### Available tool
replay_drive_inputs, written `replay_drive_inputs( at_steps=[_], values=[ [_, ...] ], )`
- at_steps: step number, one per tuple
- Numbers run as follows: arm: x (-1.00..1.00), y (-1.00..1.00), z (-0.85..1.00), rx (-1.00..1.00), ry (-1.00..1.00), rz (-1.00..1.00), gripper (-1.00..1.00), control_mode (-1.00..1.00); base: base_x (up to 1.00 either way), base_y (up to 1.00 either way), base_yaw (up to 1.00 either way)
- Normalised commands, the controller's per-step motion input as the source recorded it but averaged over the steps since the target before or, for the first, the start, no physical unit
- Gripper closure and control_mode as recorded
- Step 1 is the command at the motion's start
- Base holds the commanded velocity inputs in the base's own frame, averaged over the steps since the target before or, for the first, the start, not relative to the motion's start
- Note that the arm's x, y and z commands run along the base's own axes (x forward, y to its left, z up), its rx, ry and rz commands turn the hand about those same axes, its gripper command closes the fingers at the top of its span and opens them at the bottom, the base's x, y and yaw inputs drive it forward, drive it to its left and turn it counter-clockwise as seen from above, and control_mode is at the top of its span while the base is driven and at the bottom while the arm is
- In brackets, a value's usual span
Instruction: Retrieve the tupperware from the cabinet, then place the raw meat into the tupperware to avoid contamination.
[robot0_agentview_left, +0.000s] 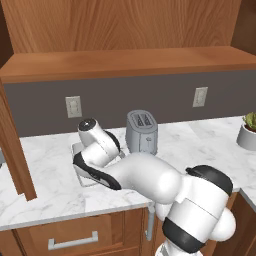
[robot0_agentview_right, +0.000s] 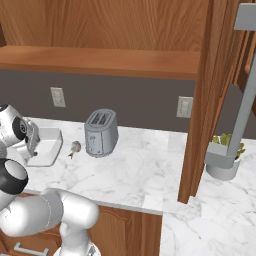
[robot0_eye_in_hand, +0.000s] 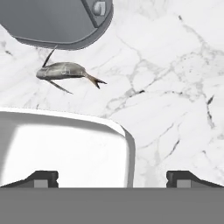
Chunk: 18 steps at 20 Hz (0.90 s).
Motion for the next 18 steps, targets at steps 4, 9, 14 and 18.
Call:
replay_drive_inputs(
  at_steps=[4,9,14,18],
  values=[
    [-0.21,-0.05,0.40,0.00,0.00,-0.01,-1.00,-1.00,0.00,0.00,0.00],
    [-0.07,-0.22,0.41,-0.04,0.00,0.03,-1.00,-1.00,0.00,0.00,0.00],
    [-0.16,-0.35,0.24,-0.04,0.01,0.11,-1.00,-1.00,0.00,0.00,0.00],
    [-0.15,-0.68,0.02,0.07,-0.06,0.20,-1.00,-1.00,0.00,0.00,0.00]
  ],
)
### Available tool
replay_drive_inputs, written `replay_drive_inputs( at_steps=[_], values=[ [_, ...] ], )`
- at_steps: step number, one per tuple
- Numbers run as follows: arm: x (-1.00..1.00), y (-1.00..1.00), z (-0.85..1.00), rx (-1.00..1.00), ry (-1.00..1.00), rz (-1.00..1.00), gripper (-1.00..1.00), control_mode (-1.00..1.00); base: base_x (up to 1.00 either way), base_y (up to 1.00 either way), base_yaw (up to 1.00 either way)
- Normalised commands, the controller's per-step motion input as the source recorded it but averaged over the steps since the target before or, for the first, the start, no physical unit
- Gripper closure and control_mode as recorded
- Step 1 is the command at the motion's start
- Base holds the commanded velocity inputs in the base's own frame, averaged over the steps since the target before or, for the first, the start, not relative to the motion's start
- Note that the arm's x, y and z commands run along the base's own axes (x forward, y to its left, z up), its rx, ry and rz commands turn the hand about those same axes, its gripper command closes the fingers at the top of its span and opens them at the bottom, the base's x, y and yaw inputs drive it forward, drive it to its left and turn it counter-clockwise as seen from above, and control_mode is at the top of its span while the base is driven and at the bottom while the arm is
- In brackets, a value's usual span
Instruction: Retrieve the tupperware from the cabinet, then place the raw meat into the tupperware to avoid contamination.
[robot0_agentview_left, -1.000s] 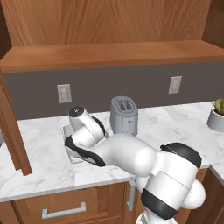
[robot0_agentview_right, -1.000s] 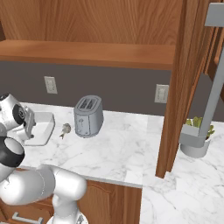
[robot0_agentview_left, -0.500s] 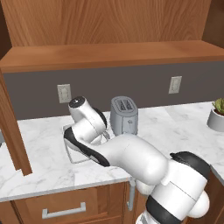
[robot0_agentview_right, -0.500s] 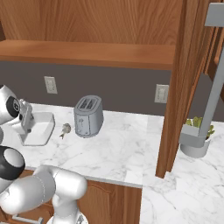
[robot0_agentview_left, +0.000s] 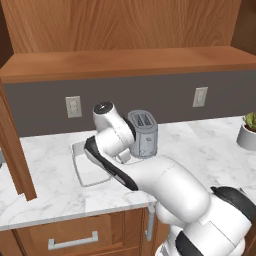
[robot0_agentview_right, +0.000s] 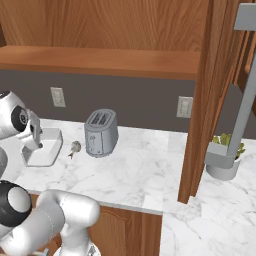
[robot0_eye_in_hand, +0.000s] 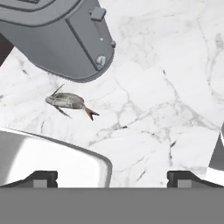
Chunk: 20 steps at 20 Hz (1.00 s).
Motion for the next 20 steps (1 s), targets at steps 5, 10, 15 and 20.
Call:
replay_drive_inputs(
  at_steps=[5,10,15,20],
  values=[
    [-0.06,-0.50,0.22,0.00,0.01,0.26,-1.00,-1.00,0.00,0.00,0.00],
    [0.04,-0.33,0.09,0.00,0.09,0.28,-1.00,-1.00,0.00,0.00,0.00],
    [0.27,-0.13,0.00,0.00,0.07,0.16,-1.00,-1.00,0.00,0.00,0.00],
    [0.41,-0.12,-0.05,0.00,0.10,0.29,-1.00,-1.00,0.00,0.00,0.00]
  ],
)
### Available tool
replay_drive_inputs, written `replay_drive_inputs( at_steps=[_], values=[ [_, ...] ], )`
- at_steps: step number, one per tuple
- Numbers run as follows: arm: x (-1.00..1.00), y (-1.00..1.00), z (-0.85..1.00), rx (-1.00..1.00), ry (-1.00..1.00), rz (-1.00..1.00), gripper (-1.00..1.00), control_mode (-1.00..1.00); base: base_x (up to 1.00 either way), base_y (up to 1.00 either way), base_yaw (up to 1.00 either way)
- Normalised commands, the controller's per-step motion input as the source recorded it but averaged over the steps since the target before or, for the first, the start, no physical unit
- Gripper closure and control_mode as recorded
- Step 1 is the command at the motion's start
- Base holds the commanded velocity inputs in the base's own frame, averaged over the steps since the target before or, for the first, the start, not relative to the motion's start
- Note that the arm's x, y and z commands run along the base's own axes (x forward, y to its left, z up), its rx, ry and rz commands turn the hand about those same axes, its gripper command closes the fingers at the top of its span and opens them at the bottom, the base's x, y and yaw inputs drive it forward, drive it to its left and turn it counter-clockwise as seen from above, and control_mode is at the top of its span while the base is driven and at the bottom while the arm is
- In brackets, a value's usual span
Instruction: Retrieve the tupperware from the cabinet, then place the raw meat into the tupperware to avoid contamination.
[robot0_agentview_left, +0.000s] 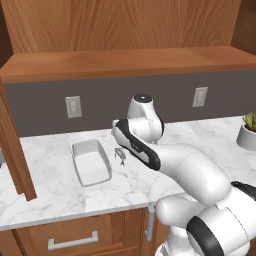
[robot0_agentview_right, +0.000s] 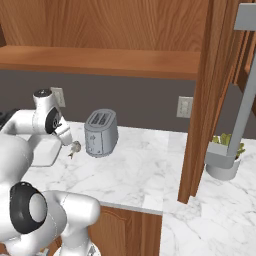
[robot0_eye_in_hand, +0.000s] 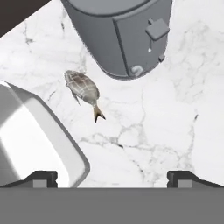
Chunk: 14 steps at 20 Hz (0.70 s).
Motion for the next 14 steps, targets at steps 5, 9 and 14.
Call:
replay_drive_inputs(
  at_steps=[5,9,14],
  values=[
    [0.18,-0.03,0.00,-0.01,0.02,0.03,-1.00,-1.00,0.00,0.00,0.00],
    [0.08,0.00,-0.08,-0.04,-0.02,0.00,-1.00,-1.00,0.00,0.00,0.00],
    [0.29,0.00,-0.28,-0.06,0.01,-0.07,-1.00,-1.00,0.00,0.00,0.00]
  ],
)
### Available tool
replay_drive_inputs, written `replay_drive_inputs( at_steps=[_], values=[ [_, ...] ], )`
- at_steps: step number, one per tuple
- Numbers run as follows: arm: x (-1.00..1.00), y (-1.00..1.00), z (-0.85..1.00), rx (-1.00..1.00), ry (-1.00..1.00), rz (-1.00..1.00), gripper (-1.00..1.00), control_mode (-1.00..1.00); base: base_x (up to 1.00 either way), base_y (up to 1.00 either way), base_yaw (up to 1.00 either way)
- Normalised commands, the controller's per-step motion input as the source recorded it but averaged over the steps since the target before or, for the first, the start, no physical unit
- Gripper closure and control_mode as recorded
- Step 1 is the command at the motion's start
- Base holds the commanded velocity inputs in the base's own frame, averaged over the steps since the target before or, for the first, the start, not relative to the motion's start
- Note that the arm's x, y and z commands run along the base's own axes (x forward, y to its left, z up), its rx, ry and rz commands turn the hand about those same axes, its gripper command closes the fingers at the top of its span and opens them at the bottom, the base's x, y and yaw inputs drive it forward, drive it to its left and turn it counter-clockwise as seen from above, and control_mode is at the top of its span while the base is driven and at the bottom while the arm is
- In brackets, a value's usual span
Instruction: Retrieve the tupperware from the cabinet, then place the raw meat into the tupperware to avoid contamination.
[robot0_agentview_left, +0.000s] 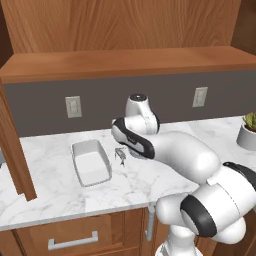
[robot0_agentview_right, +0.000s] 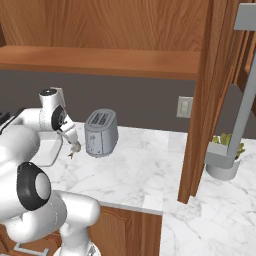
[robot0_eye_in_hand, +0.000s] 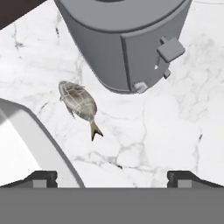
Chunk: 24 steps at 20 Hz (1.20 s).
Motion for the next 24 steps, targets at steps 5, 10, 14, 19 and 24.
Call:
replay_drive_inputs(
  at_steps=[5,10,14,19,24],
  values=[
    [0.34,0.00,-0.32,-0.03,0.00,-0.06,-1.00,-1.00,0.00,0.00,0.00],
    [0.25,0.00,-0.15,0.00,0.01,-0.01,-1.00,-1.00,0.00,0.00,0.00],
    [0.18,0.01,-0.11,0.00,0.02,0.00,-1.00,-1.00,0.00,0.00,0.00],
    [0.11,0.09,-0.15,0.00,0.05,0.00,-1.00,-1.00,0.00,0.00,0.00],
    [0.12,0.11,-0.19,0.00,0.03,0.00,-1.00,-1.00,0.00,0.00,0.00]
  ],
)
